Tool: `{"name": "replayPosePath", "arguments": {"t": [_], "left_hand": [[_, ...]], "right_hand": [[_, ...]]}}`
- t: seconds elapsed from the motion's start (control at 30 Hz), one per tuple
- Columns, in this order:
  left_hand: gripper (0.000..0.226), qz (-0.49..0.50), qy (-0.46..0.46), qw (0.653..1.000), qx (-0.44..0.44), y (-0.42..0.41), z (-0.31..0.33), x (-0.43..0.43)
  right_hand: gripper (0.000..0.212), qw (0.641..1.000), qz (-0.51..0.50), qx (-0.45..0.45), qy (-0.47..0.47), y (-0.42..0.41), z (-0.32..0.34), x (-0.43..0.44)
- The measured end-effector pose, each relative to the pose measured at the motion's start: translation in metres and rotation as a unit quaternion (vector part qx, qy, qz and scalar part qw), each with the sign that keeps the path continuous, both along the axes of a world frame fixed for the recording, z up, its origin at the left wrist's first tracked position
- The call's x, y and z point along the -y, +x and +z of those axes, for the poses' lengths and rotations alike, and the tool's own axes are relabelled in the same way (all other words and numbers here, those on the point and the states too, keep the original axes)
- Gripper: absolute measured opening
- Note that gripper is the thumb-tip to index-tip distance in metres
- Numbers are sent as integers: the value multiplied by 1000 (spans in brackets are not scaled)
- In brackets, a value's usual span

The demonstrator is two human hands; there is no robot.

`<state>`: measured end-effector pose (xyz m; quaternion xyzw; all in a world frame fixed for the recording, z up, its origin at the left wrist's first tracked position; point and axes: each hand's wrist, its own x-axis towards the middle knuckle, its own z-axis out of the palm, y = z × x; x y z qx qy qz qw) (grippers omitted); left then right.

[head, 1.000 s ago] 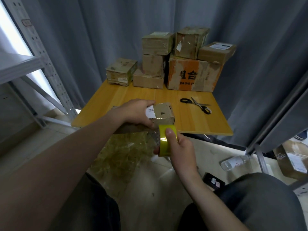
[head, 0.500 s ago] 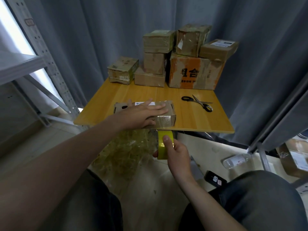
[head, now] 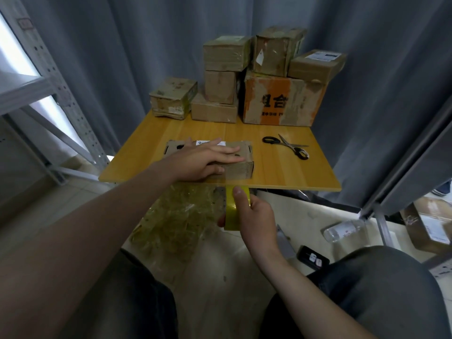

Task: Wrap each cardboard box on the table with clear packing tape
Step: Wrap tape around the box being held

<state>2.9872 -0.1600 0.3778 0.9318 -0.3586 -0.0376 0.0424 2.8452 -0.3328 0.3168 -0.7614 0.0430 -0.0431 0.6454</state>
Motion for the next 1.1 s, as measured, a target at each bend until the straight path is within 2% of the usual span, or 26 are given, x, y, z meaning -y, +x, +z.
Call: {"name": "replayPosePath", "arguments": {"t": [0.07, 0.13, 0.3, 0.43, 0.47, 0.5, 0.53, 0.57, 0.6, 0.63, 0.67, 0.7, 0.73, 0.77, 0.83, 0.9, 0.93, 1.03, 1.1], "left_hand": [[57, 5, -2, 1000, -4, 1, 0, 1], [57, 11, -3, 1000, 1, 0, 0, 1], [57, 79, 29, 992, 90, -8, -6, 11], [75, 149, 121, 960, 204, -24, -20, 28], [74, 173, 102, 952, 229, -30, -19, 30], [64, 202, 53, 942, 264, -38, -17, 32], [46, 228, -13, 927, 297, -44, -15, 32], [26, 253, -92, 920, 284, -53, -11, 32], [19, 279, -166, 924, 201, -61, -8, 34], [28, 303, -231, 923, 54, -71, -4, 38], [39, 324, -289, 894, -116, -80, -3, 44], [44, 340, -329, 845, -250, -89, -2, 49], [42, 349, -356, 801, -331, -95, -1, 55], [36, 354, -387, 765, -375, -97, -2, 59], [24, 361, -449, 713, -400, -96, -6, 65], [22, 376, -476, 681, -410, -91, -9, 68], [26, 384, -479, 665, -425, -88, -11, 68], [35, 394, -469, 644, -459, -79, -16, 67], [34, 393, -468, 643, -462, -75, -17, 67]], "right_hand": [[66, 1000, -11, -6, -13, 2, -2, 0], [68, 1000, -12, -5, -12, 3, -2, 0], [45, 998, 7, -35, 50, 10, 6, 5], [31, 994, 11, -64, 91, 18, 7, 9], [32, 994, 6, -65, 89, 19, 5, 10], [35, 995, -4, -61, 80, 20, 2, 11], [38, 996, -16, -55, 62, 22, -2, 13], [41, 998, -23, -52, 37, 23, -5, 14], [43, 998, -28, -53, 14, 23, -6, 14], [45, 998, -29, -55, 0, 24, -7, 14], [47, 998, -26, -58, -5, 24, -7, 15], [48, 998, -18, -54, -15, 25, -6, 15], [50, 998, -11, -49, -27, 26, -6, 16], [55, 998, 4, -42, -46, 25, -3, 17], [68, 993, 37, -34, -107, 26, 4, 25], [64, 982, 28, -32, -184, 31, 17, 42], [59, 974, -9, -20, -225, 39, 24, 54], [45, 939, -138, 47, -311, 77, 40, 94], [47, 918, -134, 2, -372, 106, 42, 112]]}}
